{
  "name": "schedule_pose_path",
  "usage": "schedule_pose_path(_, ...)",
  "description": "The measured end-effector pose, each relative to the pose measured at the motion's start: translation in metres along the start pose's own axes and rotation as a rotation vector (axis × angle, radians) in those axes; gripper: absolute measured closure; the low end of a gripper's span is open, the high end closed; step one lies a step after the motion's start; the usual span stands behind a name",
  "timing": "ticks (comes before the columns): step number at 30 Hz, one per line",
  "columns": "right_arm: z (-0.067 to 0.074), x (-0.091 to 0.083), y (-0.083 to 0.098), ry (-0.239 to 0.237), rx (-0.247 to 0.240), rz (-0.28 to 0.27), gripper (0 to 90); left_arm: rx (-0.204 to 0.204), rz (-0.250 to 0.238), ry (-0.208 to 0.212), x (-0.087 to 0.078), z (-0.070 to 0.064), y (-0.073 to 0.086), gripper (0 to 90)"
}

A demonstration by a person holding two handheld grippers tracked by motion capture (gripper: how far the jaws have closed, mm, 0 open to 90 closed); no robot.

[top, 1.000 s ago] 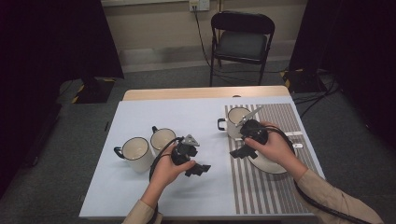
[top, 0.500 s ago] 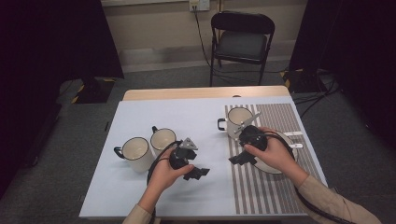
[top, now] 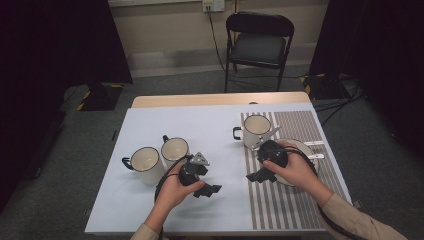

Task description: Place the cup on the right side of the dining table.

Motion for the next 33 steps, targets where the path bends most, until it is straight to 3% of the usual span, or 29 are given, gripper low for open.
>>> schedule_pose_path(33, 0.012, 0.006, 0.018, -0.022, -0.018, 0.004, 16.9, 0.002, 0.009, -0.002, -0.010, -0.002, 0.023, 18.8)
Point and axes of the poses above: each handheld gripper's, and its own axes: x roughly forward along the jaws, y roughly out of its underside, z roughly to its left, the point moved 5 cm from there along x, roughly forward along the jaws, and after that the axes turned 9 degrees about x, right-handed, at the moved point
